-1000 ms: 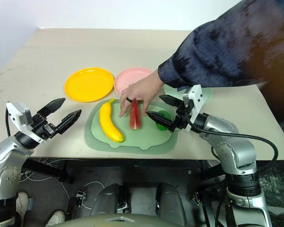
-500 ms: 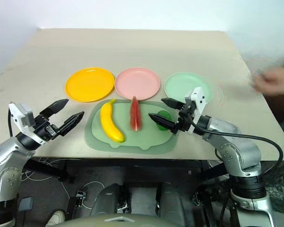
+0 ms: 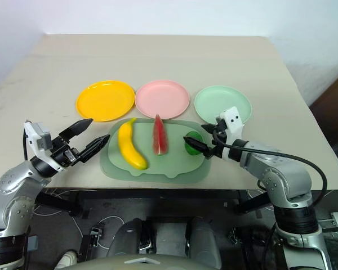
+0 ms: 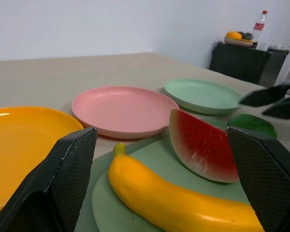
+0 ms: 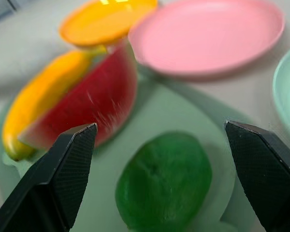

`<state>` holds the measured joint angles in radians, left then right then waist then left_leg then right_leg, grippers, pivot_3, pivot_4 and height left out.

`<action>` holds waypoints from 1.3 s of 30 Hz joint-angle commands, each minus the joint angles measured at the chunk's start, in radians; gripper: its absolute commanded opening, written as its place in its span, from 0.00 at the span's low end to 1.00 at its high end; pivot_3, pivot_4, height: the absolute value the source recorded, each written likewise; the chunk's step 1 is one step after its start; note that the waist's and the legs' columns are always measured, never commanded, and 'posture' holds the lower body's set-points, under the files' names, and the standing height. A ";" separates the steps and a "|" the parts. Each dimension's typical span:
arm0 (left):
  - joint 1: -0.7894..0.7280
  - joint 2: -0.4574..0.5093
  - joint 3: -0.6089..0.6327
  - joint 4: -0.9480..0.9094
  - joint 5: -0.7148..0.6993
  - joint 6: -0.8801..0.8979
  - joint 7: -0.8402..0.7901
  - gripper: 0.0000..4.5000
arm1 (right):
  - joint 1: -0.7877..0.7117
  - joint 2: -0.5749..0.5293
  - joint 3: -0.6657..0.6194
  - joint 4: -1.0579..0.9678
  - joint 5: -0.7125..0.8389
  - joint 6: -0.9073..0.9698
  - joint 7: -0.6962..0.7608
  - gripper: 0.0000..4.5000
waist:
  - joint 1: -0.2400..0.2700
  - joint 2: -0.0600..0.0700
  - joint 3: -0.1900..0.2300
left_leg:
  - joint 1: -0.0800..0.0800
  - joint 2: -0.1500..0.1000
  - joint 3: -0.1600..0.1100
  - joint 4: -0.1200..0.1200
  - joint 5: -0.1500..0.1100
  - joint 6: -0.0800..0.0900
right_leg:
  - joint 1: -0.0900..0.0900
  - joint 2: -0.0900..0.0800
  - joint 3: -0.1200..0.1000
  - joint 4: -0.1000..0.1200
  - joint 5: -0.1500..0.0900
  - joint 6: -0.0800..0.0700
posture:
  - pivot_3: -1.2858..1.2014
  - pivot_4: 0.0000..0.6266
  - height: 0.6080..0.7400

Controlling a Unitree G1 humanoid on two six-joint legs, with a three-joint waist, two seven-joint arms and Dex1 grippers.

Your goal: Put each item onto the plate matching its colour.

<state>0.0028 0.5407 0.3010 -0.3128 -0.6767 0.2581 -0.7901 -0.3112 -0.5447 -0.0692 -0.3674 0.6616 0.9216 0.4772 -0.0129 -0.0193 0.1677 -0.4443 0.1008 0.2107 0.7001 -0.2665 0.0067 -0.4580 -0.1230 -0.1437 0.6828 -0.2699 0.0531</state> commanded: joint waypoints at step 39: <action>0.086 0.018 0.078 -0.100 -0.003 -0.005 0.044 1.00 | -0.554 -0.011 0.042 0.902 -0.410 -0.414 0.110 0.99 | -0.005 0.001 0.000 | 0.000 0.000 0.003 0.000 0.000 0.000 | -0.002 0.001 0.001 0.001 0.000 0.000 | 0.52 0.24 0.66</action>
<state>0.0858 0.5506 0.3496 -0.3685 -0.6669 0.2591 -0.7527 -0.8298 -0.5470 -0.0089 0.5387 0.2599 0.5303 0.5818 -0.0179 -0.0188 0.1681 -0.4446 0.1010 0.2138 0.7000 -0.2663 0.0064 -0.4600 -0.1226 -0.1424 0.6838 -0.2699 0.0534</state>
